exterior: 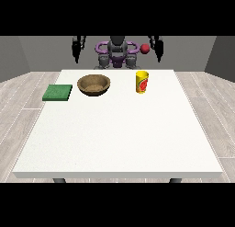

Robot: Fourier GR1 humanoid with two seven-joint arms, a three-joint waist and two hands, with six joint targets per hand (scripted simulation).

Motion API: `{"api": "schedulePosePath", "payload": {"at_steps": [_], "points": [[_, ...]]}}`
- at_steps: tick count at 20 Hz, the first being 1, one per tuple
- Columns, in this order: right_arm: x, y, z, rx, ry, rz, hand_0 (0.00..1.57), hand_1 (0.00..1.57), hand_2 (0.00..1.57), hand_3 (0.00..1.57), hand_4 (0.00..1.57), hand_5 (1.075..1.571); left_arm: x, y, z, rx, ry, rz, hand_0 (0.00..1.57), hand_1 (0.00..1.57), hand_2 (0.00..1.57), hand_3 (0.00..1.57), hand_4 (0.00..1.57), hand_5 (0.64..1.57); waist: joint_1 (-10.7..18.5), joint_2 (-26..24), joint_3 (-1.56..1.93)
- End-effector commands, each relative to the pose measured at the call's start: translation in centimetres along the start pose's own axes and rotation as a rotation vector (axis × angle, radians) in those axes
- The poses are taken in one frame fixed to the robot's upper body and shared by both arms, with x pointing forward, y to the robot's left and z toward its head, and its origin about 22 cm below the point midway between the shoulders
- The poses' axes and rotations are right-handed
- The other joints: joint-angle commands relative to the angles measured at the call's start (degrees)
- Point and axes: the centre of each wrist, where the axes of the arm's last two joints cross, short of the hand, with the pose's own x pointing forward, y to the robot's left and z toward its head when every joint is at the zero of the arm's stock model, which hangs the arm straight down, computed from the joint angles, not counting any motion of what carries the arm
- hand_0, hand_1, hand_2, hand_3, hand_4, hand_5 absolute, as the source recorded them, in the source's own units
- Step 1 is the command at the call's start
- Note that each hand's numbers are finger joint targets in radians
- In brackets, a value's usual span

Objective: Pick the cup and pour the ball into the bowl, then pick the bowl and place it on the pad

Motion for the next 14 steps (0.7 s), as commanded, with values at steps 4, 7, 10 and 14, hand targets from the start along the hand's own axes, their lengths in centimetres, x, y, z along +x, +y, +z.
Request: {"api": "schedulePosePath", "payload": {"at_steps": [4,7,10,14], "points": [[2.7,-0.8,-0.3,0.005,-0.028,0.017,0.0,0.0,0.0,0.0,0.58,1.57,2.7,1.0,-0.4,-0.002,-0.027,-0.031,0.0,0.0,0.0,0.0,0.0,1.562,0.1,-13.2,0.11],[0.1,0.8,3.3,-0.018,0.166,-0.189,0.0,0.0,0.0,0.0,0.58,1.57,0.7,-1.3,2.8,-0.011,0.153,0.202,0.0,0.0,0.0,0.0,0.0,1.562,-0.9,-23.4,0.03],[1.4,0.4,4.2,-0.021,0.221,-0.253,0.0,0.0,0.0,0.0,0.52,1.57,0.9,-2.1,4.4,0.009,0.215,0.23,0.0,0.0,0.0,0.0,0.0,1.561,-1.7,-25.5,0.01],[5.0,-1.4,5.4,-0.038,0.18,-0.246,0.0,0.0,0.0,0.0,0.53,1.569,4.0,0.5,5.2,0.021,0.181,0.188,0.0,0.0,0.0,0.0,0.0,1.551,-1.4,-22.1,0.01]]}}
